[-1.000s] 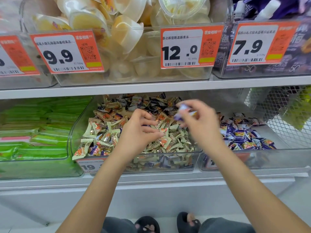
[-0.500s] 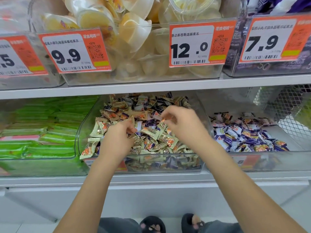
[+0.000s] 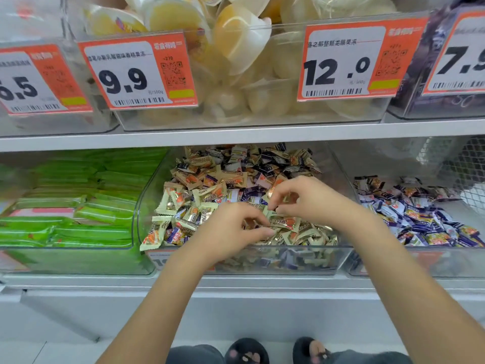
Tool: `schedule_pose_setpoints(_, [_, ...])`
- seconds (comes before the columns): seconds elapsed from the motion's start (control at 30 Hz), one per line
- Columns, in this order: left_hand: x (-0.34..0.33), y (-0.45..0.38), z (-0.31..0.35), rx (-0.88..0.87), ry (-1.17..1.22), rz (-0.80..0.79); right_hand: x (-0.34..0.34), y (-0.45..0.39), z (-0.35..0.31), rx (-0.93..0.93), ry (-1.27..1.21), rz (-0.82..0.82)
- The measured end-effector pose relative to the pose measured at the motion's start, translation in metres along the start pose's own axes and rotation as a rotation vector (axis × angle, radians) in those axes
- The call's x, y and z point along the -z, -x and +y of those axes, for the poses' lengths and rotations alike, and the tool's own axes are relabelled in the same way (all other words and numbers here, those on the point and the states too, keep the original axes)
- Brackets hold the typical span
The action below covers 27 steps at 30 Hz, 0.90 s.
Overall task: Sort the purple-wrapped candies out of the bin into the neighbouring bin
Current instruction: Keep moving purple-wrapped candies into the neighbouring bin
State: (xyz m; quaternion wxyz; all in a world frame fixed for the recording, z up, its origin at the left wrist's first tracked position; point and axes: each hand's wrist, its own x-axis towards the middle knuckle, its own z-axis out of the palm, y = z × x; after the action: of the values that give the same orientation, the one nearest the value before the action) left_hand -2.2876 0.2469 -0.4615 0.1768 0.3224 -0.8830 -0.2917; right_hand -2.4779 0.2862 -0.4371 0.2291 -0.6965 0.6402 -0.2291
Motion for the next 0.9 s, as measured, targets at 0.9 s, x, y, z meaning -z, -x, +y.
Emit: schedule_pose_setpoints(0.9, [0.002,-0.019,-0.018,0.129,-0.146,-0.145,-0.012,0.024,0.000,-0.286,0.153,-0.517])
